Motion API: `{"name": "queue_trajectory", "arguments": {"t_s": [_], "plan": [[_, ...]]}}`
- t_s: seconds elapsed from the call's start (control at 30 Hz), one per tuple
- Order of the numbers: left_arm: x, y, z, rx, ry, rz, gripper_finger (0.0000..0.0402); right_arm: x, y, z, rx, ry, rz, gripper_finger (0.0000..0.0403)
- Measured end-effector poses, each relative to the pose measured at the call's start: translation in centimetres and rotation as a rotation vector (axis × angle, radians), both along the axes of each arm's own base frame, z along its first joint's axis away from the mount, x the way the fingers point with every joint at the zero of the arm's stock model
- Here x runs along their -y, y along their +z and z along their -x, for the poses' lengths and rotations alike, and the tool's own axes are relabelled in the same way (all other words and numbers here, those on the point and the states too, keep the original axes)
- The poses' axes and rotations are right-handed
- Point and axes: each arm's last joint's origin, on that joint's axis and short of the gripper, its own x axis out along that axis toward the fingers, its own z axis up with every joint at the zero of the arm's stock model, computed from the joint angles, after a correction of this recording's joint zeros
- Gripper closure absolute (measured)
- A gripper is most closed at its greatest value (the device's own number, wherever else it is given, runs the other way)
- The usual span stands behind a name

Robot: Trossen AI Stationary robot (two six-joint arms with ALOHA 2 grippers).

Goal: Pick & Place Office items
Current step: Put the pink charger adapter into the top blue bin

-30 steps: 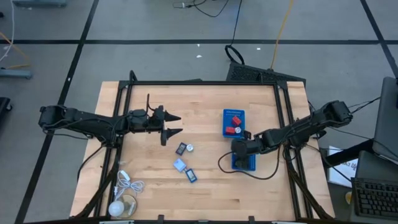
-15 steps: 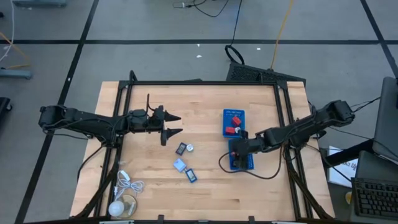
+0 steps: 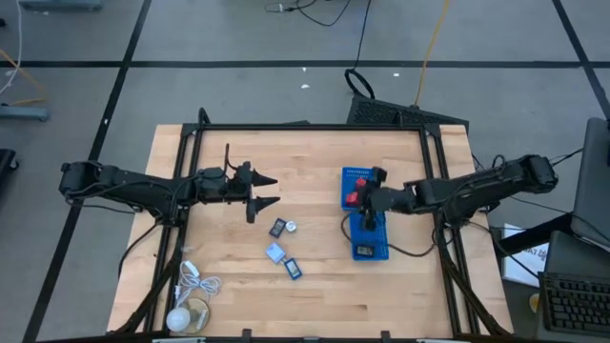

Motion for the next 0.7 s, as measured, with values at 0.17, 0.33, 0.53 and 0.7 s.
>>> {"name": "queue_trajectory", "arguments": {"t_s": [0.17, 0.33, 0.53, 0.7], "plan": [[0.0, 0.0, 0.0, 0.0, 0.0, 0.0, 0.0117, 2.9, -0.5, -0.4, -0.042, -0.086, 0.039, 0.0255], [0.0, 0.0, 0.0, 0.001, 0.0, 0.0, 0.0117, 5.5, -1.4, -0.3, -0.085, -0.114, 0.047, 0.0255], [0.0, 0.0, 0.0, 0.003, 0.0, 0.0, 0.0117, 7.8, -2.8, 0.6, -0.13, -0.184, 0.069, 0.0255], [0.0, 0.0, 0.0, 0.003, 0.0, 0.0, 0.0117, 8.7, -4.7, 1.6, -0.144, -0.228, 0.064, 0.0255]]}}
